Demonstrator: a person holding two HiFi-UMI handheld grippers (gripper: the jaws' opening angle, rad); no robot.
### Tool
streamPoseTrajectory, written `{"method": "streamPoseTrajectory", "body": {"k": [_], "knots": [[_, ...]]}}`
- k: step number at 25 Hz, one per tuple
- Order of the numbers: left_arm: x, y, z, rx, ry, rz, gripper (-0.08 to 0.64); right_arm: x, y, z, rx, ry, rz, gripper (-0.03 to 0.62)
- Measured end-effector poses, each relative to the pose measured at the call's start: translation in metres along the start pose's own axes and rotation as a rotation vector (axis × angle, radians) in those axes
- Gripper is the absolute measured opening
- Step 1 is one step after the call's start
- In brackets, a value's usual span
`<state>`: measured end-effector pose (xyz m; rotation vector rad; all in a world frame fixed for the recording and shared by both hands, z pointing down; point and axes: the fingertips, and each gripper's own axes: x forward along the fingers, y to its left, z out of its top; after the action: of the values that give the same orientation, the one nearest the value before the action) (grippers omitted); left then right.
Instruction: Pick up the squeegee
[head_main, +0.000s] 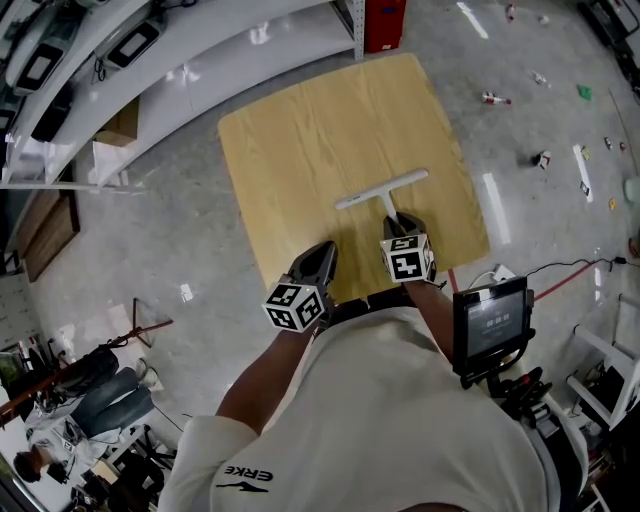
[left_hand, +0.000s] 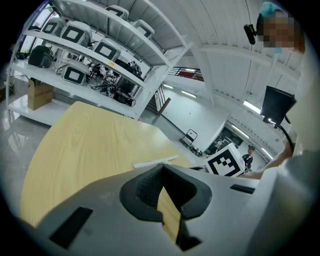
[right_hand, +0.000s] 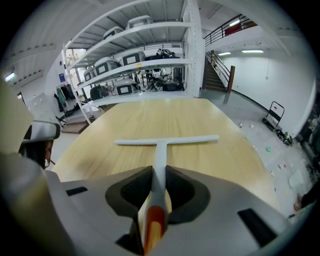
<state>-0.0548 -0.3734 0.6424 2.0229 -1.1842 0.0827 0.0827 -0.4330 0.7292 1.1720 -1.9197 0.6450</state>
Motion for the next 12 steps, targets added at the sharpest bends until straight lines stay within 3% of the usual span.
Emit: {"method": "streamPoseTrajectory", "body": {"k": [12], "knots": [[-0.014,-0.018,0.002,0.036,-0.037,-0.025,0.004,-0.04,0.006,0.017,0.01,-0.135,0.016,0.084]]}}
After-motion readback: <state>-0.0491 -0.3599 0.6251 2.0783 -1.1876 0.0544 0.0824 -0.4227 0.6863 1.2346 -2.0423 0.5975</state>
